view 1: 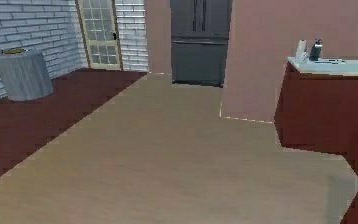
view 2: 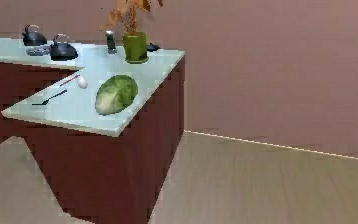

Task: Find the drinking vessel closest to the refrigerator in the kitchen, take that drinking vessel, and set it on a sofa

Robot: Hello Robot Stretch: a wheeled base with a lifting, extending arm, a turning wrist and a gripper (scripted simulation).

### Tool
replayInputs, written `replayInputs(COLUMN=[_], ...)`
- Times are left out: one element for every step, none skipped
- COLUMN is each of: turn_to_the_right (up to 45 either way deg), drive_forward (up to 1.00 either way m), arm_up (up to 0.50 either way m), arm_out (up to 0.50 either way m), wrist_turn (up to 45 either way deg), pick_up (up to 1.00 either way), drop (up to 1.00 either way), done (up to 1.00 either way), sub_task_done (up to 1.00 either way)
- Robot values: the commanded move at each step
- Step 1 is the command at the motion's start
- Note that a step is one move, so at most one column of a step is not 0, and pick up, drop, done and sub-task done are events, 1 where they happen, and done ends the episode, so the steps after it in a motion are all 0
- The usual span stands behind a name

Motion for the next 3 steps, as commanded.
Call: replayInputs(turn_to_the_right=[0.0, 0.0, 6.0], drive_forward=[1.0, 1.0, 0.0], arm_up=[0.0, 0.0, 0.0], arm_out=[0.0, 0.0, 0.0], wrist_turn=[0.0, 0.0, 0.0], pick_up=[0.0, 0.0, 0.0], drop=[0.0, 0.0, 0.0], done=[0.0, 0.0, 0.0], sub_task_done=[0.0, 0.0, 0.0])
